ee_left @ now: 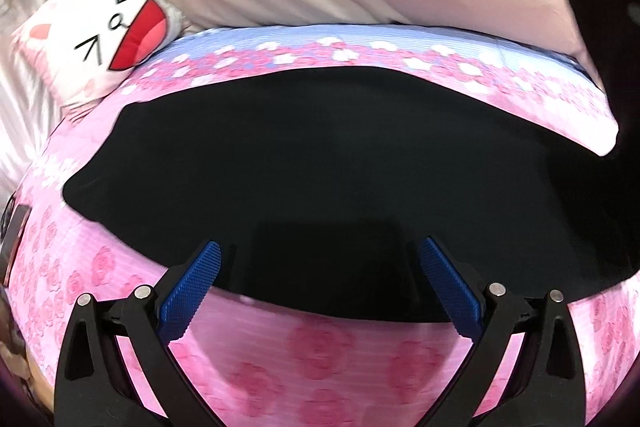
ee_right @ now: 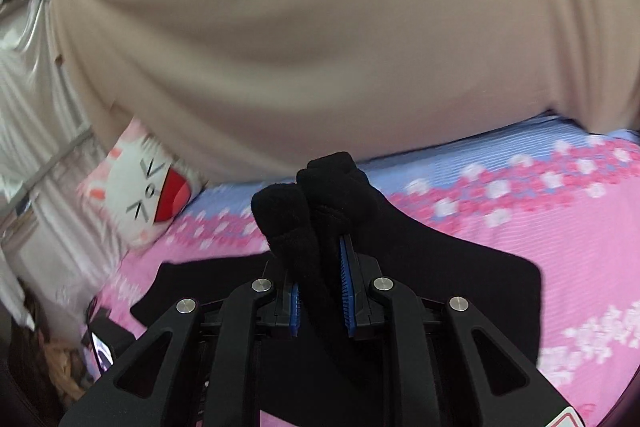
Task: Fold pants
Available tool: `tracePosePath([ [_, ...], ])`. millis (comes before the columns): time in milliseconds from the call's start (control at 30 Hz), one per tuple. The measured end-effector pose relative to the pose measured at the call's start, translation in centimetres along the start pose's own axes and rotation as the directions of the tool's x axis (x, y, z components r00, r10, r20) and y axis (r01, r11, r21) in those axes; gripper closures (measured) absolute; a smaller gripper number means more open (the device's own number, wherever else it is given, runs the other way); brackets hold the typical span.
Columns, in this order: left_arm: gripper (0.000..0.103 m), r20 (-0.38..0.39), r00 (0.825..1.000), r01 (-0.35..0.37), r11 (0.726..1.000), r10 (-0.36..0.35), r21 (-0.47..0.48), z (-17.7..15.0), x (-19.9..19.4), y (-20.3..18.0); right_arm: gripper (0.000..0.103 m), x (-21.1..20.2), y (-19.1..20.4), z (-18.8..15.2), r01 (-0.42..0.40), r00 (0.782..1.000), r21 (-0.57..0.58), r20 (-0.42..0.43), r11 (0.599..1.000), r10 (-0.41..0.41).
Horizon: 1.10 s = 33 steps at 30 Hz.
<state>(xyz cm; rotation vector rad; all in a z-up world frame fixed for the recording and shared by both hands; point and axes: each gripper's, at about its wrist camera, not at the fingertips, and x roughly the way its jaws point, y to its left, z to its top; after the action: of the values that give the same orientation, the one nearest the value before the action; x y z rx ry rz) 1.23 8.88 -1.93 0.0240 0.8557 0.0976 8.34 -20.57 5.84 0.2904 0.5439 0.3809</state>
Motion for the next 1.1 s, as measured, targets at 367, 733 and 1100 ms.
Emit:
tracePosePath([
  [367,0.005,-0.018,0.999,-0.047,0.995,0.045,-0.093,-0.6,0.3,5.6,0.073,13.6,6.0,-10.3,-0.086,0.918,-0.159,-0.397,0.984,0.016],
  [733,0.005,-0.018,1.000,0.008,0.996,-0.010,-0.088,-0.4,0.4,5.2,0.041,7.7,5.6,-7.9,-0.126,0.947,-0.168,-0.315,0.978,0.068],
  [1100,0.005,-0.065,0.997,-0.035,0.999,0.032,-0.039,-1.5,0.9,4.3,0.066,12.9,10.3,-11.5,-0.088,0.937,-0.369,-0.346,0.925,-0.049],
])
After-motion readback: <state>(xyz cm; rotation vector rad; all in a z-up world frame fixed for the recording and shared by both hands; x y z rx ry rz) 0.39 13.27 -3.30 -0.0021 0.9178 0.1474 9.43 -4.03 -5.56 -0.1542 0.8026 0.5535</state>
